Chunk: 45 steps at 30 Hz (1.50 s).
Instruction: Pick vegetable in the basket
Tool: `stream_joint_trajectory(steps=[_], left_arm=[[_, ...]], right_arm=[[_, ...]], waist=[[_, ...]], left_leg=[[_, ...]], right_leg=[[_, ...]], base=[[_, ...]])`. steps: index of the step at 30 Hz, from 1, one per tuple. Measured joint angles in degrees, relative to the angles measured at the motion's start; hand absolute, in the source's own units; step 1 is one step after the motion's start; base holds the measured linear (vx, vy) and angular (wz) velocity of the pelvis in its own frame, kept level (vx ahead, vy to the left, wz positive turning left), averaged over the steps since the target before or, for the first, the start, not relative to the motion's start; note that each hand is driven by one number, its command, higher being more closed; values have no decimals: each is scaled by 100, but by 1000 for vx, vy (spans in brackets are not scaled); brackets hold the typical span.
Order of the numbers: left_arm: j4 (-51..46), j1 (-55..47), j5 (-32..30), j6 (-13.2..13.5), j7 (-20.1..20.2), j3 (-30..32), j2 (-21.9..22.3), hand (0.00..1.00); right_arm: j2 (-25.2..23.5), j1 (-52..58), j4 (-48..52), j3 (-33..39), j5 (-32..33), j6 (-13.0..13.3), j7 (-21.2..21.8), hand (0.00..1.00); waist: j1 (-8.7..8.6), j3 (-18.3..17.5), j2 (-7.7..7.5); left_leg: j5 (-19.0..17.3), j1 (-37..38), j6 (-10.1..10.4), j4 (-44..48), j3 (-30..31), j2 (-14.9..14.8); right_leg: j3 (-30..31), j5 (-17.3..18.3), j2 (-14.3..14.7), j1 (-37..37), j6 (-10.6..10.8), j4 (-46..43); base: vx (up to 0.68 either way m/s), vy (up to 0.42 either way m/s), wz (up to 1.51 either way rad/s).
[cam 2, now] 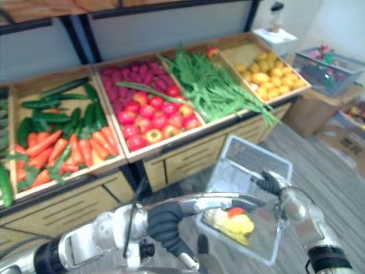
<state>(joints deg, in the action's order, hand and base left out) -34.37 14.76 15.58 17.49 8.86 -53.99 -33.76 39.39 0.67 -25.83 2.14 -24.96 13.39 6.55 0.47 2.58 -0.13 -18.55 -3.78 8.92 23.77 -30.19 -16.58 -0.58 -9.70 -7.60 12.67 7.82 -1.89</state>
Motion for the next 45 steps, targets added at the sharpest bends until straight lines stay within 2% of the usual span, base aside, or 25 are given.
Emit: stream_joint_trajectory(steps=[2,5,6,7,8,11,16,18,20,23,25,29,31,33,34,39,41,45], left_arm=[[-143,-225,-4,11,-7,276,-47,0],[-277,-699,-3,81,-60,967,-94,0],[-314,-1007,-6,97,-116,1423,-93,0],[-310,-1267,-22,98,-183,1927,-87,0],[-302,-1405,-62,98,-233,2186,-74,0],[-130,-2129,-614,97,-555,3438,195,0],[523,-2891,-1588,-52,-878,4680,969,0],[1150,-3099,-2131,-270,-935,5277,1468,0],[1779,-3136,-2617,-407,-1007,5735,1724,0],[2981,-3135,-3176,-715,-1201,6740,2259,0],[3666,-3197,-3276,-1035,-1488,7464,2636,0],[4844,-3194,-3310,-1322,-1913,8220,2880,0],[5935,-3085,-3382,-1441,-2128,8705,3011,0],[6699,-2968,-3186,-1462,-2249,9013,3062,0],[7461,-2862,-3126,-1509,-2308,9388,3134,0],[8952,-2810,-2916,-1666,-2344,9845,3237,0],[9156,-2796,-2792,-1724,-2317,9803,3337,0],[9377,-2745,-2829,-1691,-2215,9247,3438,0]], right_arm=[[-243,195,-107,252,5,-59,-46,100],[-639,555,-444,670,14,-99,-173,100],[-810,611,-714,779,15,-124,-231,100],[-1023,656,-977,995,19,-162,-252,100],[-1150,679,-1097,1114,20,-188,-257,100],[-1835,829,-1787,1586,77,-365,-455,100],[-2230,905,-2346,2084,146,-541,-752,100],[-2435,899,-2813,2355,272,-555,-852,100],[-2582,899,-3052,2548,318,-584,-889,100],[-2744,944,-3154,2700,321,-627,-905,100],[-2885,1025,-3135,2702,461,-697,-914,100],[-3141,1129,-3034,2645,526,-791,-919,100],[-3218,1245,-2952,2588,531,-803,-945,100],[-3272,1302,-2914,2579,543,-804,-1013,100],[-3293,1310,-2937,2567,577,-804,-1054,100],[-3299,1223,-3396,2563,757,-786,-1135,100],[-3282,1153,-3593,2552,763,-784,-1137,100],[-3264,1072,-3767,2405,977,-782,-1169,100]], waist=[[98,-45,-28],[138,-141,-52],[138,-200,-103],[158,-237,-81],[169,-237,-112],[181,-296,-234],[223,-333,-285],[279,-396,-353],[280,-457,-412],[232,-520,-425],[172,-542,-443],[182,-578,-454],[135,-662,-383],[128,-720,-360],[114,-752,-354],[99,-808,-372],[87,-800,-352],[47,-791,-289]], left_leg=[[92,-66,-12,-125,189,113],[297,-234,-56,-359,665,283],[369,-303,-83,-449,842,336],[453,-331,-77,-543,986,373],[489,-350,-82,-594,1070,401],[750,-427,-108,-938,1442,523],[1076,-450,-51,-1363,1725,634],[1230,-382,-61,-1594,1772,626],[1305,-285,-56,-1693,1830,617],[1329,-157,-51,-1778,1821,612],[1315,-95,-47,-1827,1798,607],[1293,57,-39,-1869,1680,570],[1258,102,-34,-1918,1672,575],[1275,103,-32,-1990,1678,590],[1297,117,-20,-2063,1690,602],[1459,217,8,-2479,1831,664],[1501,240,9,-2570,1840,670],[1539,315,-1,-2570,1820,700]], right_leg=[[-185,9,-95,-30,-14,6],[-681,25,-256,-201,-38,123],[-848,31,-278,-242,-46,180],[-987,43,-303,-301,-61,207],[-1047,64,-329,-313,-86,210],[-1357,124,-346,-443,-149,387],[-1644,177,-342,-493,-167,492],[-1678,175,-282,-488,-163,503],[-1740,176,-246,-513,-172,503],[-1744,182,-230,-615,-182,519],[-1742,188,-232,-698,-186,538],[-1750,230,-209,-790,-240,561],[-1757,290,-215,-819,-215,572],[-1762,296,-217,-798,-209,597],[-1764,298,-214,-798,-206,642],[-1764,296,-153,-789,-206,785],[-1758,293,-140,-771,-210,788],[-1677,242,-147,-790,-157,787]], base=[[-21,-14,58],[10,-22,84],[23,-43,69],[24,-48,64],[23,-44,61],[31,-50,56],[43,-34,32],[54,-25,6],[93,-19,9],[49,-7,0],[0,0,0],[-17,-11,-7],[-10,-6,-2],[0,0,0],[0,0,0],[47,-13,2],[87,-5,1],[87,9,-9]])
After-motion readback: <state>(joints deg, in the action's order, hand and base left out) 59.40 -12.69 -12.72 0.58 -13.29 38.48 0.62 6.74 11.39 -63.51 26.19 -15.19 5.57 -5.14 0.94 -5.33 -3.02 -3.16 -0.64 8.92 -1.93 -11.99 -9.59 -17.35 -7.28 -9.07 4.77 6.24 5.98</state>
